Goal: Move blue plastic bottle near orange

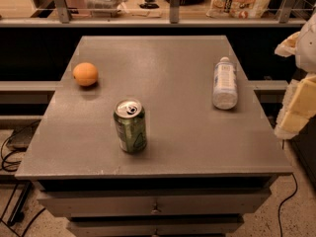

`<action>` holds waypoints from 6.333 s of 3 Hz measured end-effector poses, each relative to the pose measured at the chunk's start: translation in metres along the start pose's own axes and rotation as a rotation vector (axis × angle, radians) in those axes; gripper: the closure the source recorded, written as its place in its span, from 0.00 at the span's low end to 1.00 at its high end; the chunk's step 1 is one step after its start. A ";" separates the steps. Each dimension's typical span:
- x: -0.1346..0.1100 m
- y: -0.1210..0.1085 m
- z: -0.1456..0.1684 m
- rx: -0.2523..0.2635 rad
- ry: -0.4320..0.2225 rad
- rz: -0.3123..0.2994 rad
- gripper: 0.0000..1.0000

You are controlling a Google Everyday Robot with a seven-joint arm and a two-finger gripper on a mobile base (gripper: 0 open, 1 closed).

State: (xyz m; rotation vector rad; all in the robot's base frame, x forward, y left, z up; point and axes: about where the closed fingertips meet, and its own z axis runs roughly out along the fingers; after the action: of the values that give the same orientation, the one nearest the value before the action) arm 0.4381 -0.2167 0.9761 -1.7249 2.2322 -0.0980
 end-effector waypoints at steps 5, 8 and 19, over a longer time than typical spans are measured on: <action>-0.024 -0.055 0.042 0.080 -0.350 0.303 0.00; -0.033 -0.102 0.117 0.042 -0.478 0.603 0.00; -0.218 -0.068 0.122 -0.167 -0.743 0.315 0.75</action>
Offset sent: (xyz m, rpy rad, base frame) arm 0.0268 -0.0125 -0.0046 0.3622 -0.0303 -0.2192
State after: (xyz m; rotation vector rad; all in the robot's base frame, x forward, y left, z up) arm 0.5851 -0.0105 0.9225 -1.1686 1.9205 0.6982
